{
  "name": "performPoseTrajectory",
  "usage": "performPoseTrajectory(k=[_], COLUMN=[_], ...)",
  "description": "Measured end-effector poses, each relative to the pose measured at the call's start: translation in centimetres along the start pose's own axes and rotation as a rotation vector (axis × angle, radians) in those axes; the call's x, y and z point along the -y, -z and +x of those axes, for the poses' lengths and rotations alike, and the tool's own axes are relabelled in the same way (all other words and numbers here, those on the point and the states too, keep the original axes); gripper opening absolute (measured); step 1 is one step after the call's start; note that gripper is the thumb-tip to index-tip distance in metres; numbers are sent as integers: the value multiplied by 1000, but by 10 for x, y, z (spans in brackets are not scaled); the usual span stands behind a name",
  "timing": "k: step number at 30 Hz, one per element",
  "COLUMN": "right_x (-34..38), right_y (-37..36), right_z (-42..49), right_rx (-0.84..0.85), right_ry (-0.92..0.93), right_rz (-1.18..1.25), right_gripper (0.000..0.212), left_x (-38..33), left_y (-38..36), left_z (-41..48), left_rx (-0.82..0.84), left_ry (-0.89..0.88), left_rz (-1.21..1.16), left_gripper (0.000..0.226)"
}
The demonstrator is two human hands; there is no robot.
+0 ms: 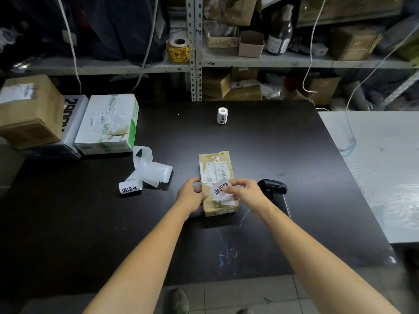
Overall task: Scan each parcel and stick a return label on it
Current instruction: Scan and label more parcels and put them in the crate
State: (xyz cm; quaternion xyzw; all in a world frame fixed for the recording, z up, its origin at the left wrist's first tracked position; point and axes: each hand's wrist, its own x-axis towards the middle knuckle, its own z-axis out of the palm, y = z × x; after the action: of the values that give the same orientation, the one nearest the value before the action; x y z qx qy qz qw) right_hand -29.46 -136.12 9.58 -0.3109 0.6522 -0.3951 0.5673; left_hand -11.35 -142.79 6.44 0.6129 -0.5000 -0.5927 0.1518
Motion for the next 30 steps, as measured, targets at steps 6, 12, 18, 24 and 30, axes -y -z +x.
performPoseTrajectory(k=[6,12,18,24,30], right_x=[-9,-23,-28,-31,-32], right_y=[0,-9,-10,-8,-9], right_z=[6,4,3,7,14], right_rx=[-206,-257,-259,-292,-359], right_ry=[52,70,64,35,12], right_rz=[-266,-294,-221,-246,-336], right_gripper=[13,13,15,14,19], left_x=[-2,-1,0,0,1], left_y=[0,1,1,2,2], left_z=[-1,-2,-2,-2,-2], left_rx=[15,32,33,45,50], left_ry=[11,17,13,8,-4], left_rz=[-44,-70,-49,-48,-37], left_gripper=[55,56,56,55,57])
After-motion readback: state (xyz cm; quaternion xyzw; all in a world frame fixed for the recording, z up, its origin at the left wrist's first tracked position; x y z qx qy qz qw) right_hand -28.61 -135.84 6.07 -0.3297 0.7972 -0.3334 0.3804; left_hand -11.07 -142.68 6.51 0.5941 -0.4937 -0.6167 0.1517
